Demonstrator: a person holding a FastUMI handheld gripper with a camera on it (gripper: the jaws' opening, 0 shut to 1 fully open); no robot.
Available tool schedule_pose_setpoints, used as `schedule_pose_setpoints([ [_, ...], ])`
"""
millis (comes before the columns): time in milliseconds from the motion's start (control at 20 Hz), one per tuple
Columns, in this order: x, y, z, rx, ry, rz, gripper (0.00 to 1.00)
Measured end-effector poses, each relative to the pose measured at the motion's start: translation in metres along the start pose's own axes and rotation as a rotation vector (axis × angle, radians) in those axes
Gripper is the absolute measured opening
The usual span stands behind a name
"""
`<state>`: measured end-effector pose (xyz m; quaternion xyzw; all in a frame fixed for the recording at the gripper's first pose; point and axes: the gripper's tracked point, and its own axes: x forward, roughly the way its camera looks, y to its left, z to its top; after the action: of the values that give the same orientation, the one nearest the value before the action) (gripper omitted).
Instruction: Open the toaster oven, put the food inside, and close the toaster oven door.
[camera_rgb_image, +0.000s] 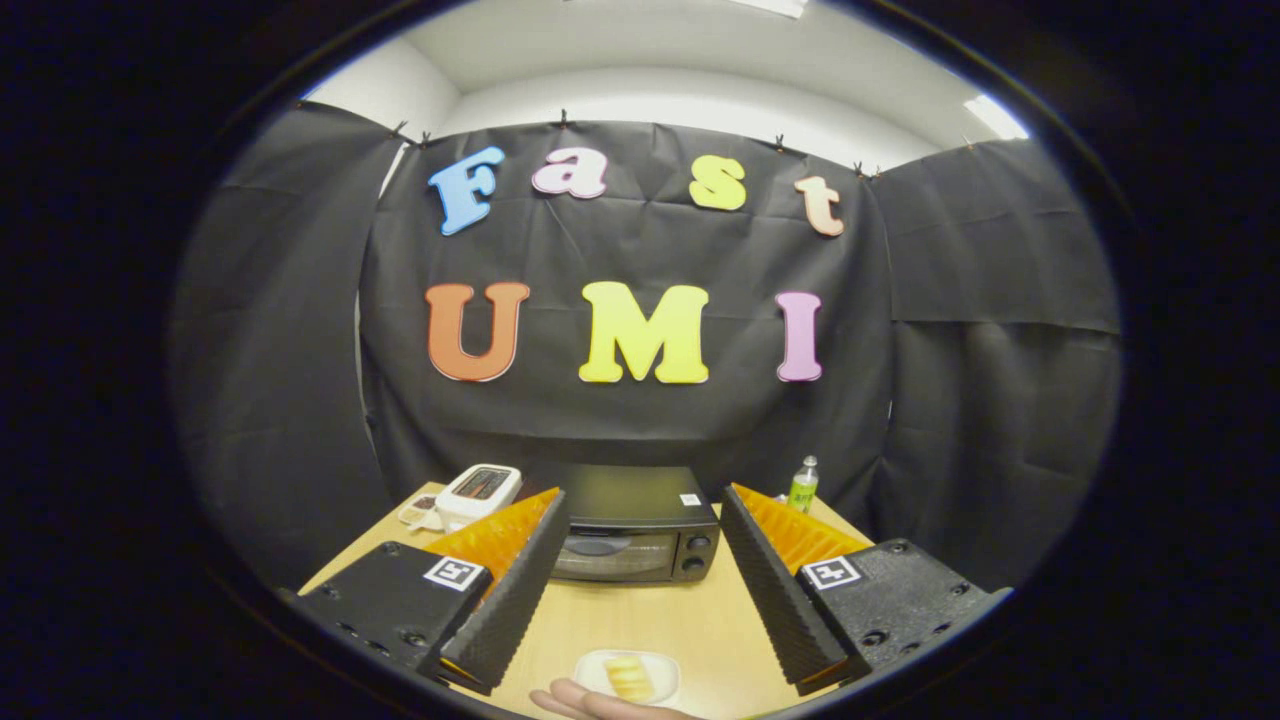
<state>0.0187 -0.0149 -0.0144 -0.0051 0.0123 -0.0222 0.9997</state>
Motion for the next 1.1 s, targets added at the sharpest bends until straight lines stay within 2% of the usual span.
schedule_pose_setpoints([
  [450, 0.05, 0.012, -0.024, 0.003, 0.001, 0.024, 1.0],
  [850, 0.153, 0.026, -0.069, 0.027, 0.021, 0.019, 1.0],
  [1100, 0.214, 0.048, -0.114, 0.034, 0.125, 0.049, 1.0],
])
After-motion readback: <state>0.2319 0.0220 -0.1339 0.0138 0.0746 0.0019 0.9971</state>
